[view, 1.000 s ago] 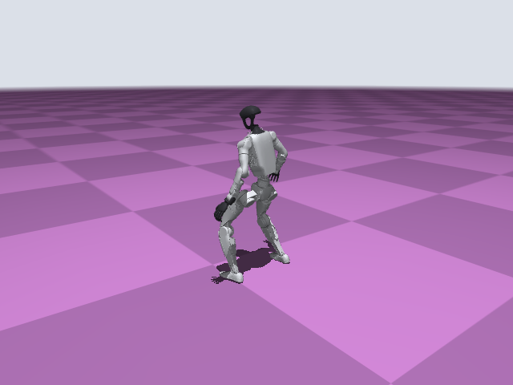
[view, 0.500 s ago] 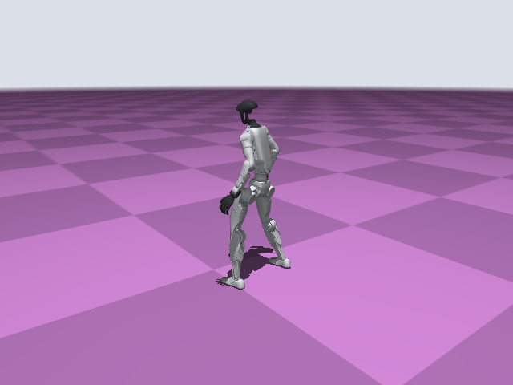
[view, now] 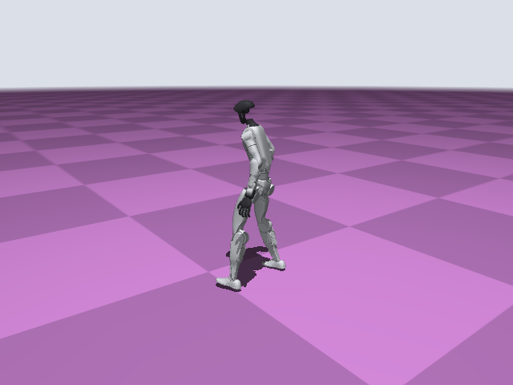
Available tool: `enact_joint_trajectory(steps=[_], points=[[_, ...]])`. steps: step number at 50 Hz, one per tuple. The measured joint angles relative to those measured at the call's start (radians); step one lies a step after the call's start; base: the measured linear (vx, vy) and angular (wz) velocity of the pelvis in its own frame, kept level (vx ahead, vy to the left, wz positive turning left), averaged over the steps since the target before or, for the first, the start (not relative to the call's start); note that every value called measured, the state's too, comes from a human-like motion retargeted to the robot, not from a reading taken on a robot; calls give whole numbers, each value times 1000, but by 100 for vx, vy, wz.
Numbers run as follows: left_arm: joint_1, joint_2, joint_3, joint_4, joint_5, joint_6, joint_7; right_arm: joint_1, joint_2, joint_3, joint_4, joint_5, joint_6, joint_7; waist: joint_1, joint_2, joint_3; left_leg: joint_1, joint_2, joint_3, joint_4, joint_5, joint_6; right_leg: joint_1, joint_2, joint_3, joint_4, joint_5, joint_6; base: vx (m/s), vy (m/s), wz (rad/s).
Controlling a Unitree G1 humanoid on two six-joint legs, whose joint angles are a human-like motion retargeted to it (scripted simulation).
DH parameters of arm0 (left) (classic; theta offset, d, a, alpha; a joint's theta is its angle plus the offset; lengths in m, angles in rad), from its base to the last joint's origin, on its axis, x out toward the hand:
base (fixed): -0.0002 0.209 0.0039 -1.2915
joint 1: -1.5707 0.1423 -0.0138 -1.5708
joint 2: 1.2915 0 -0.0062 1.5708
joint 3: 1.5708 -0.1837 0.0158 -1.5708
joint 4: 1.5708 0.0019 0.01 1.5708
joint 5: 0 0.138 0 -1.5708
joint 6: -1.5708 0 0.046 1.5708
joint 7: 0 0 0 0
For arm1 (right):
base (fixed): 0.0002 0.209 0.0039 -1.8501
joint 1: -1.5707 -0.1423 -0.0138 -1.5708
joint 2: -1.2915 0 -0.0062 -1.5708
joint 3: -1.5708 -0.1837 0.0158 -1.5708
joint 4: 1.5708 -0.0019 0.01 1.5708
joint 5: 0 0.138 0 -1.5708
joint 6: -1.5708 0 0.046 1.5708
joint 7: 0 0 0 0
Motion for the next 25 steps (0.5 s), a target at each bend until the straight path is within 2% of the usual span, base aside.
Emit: enact_joint_trajectory(steps=[4,11,20,23,25], points=[[16,-10,-5,-42,-43,-20,1,-28,5,27,25,-18,2,6,5,-9,-14,-10,25,142,-7,-15,8,2,-22,-53,-20,19,11,-4,-8,61],[37,-13,-20,-31,13,-16,7,-53,21,33,43,-24,10,1,7,-61,-69,-4,80,579,49,-51,-3,13,-101,-194,-61,61,35,0,1,98],[59,32,58,-32,-10,-16,-17,-27,22,25,-21,27,-7,31,22,-171,-172,97,111,1012,257,-209,39,75,-217,-446,-110,85,55,9,18,144],[21,55,50,4,-21,-2,-9,-14,26,26,-14,51,-4,60,8,-175,-199,104,103,991,222,-184,26,109,-226,-560,-79,83,27,11,34,203],[-27,64,32,48,-21,9,2,-11,35,24,12,64,-1,70,-4,-165,-190,78,96,894,212,-182,23,127,-253,-641,11,90,-34,10,38,234]])
